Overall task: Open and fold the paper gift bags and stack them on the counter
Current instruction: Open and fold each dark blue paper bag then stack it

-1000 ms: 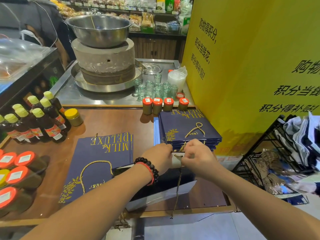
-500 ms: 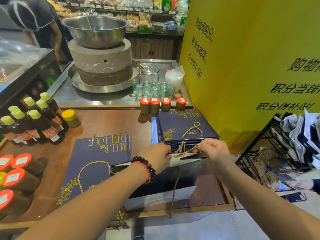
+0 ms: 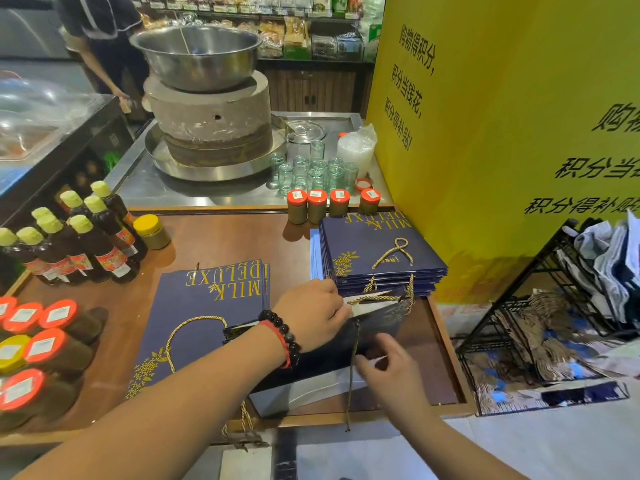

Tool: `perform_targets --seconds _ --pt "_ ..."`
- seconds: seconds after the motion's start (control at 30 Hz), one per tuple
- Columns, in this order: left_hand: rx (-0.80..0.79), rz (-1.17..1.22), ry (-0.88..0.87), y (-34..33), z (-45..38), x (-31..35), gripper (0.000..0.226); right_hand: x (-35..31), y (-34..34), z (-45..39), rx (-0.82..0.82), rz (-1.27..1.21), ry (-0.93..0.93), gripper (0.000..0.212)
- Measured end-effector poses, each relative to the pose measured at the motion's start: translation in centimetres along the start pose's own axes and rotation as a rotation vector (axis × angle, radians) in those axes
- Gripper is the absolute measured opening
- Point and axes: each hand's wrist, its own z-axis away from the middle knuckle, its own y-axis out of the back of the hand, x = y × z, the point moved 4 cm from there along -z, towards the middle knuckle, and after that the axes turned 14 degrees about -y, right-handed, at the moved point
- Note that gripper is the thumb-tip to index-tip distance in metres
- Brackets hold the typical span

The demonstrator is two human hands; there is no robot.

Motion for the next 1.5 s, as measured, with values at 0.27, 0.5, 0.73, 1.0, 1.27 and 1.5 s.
perform_targets --seconds 0.27,0.5,0.73,1.0,1.27,1.5 --pt "-0.084 -0.039 -0.209 1.0 4.0 -0.7 0.036 2.1 -2.2 -3.6 -0.122 -0.001 -0.12 0.006" --pt "0.05 -0.099 -0.154 0.4 7.7 -3.7 0.027 8.8 -1.9 -5.5 -0.102 0.307 -0.191 0.021" --pt "0.144 -0.022 -0.132 1.2 8.7 -4.1 0.022 14.4 0.1 -6.4 -0.029 0.333 -0.41 0.028" --pt "0.162 -0.051 -0.117 0.8 7.6 -3.5 0.007 18.0 1.6 -6.0 -0.024 0.222 -0.614 0.026" --pt "0.17 -0.041 -0.084 -0.1 5.7 -2.4 0.005 10.1 -2.0 -3.5 -0.28 -0.591 -0.66 0.021" --pt "0.188 -0.024 -0.096 -0.1 5.9 -1.6 0.006 2.1 -4.1 0.6 -0.622 -0.965 -0.553 0.031"
